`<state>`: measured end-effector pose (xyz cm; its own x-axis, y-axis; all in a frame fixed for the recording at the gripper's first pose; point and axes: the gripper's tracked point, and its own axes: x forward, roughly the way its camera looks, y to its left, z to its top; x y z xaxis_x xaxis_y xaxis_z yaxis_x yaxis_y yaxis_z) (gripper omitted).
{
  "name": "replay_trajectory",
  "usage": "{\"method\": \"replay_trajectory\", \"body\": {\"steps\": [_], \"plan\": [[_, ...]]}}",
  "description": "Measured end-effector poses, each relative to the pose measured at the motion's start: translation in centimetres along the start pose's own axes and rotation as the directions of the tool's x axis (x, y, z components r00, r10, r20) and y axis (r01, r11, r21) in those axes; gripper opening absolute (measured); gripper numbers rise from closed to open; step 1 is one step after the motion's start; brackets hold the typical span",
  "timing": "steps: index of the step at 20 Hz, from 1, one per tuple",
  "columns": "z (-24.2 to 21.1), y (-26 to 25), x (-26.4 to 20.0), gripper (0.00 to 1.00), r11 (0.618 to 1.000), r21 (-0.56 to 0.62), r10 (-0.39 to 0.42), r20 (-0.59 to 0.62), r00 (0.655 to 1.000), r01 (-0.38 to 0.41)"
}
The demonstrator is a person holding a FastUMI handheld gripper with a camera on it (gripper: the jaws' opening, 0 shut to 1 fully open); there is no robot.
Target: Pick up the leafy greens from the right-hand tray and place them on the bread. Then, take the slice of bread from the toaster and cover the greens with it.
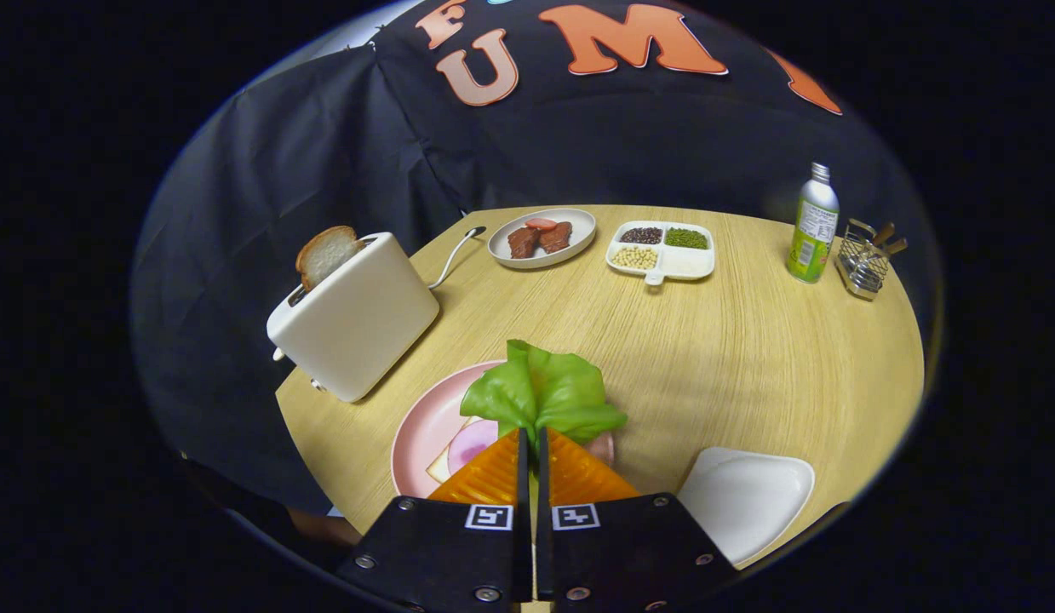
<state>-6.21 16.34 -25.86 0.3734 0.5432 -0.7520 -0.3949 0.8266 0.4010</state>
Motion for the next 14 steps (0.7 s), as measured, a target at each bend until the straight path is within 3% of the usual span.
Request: {"method": "replay_trajectory", "body": {"steps": [12,14], "plan": [[-1.3,3.3,3.4,0.03,0.999,0.012,0.04,-0.11,0.993,-0.039],[-1.1,3.7,3.7,0.09,1.0,0.012,0.029,-0.114,0.993,-0.027]]}}
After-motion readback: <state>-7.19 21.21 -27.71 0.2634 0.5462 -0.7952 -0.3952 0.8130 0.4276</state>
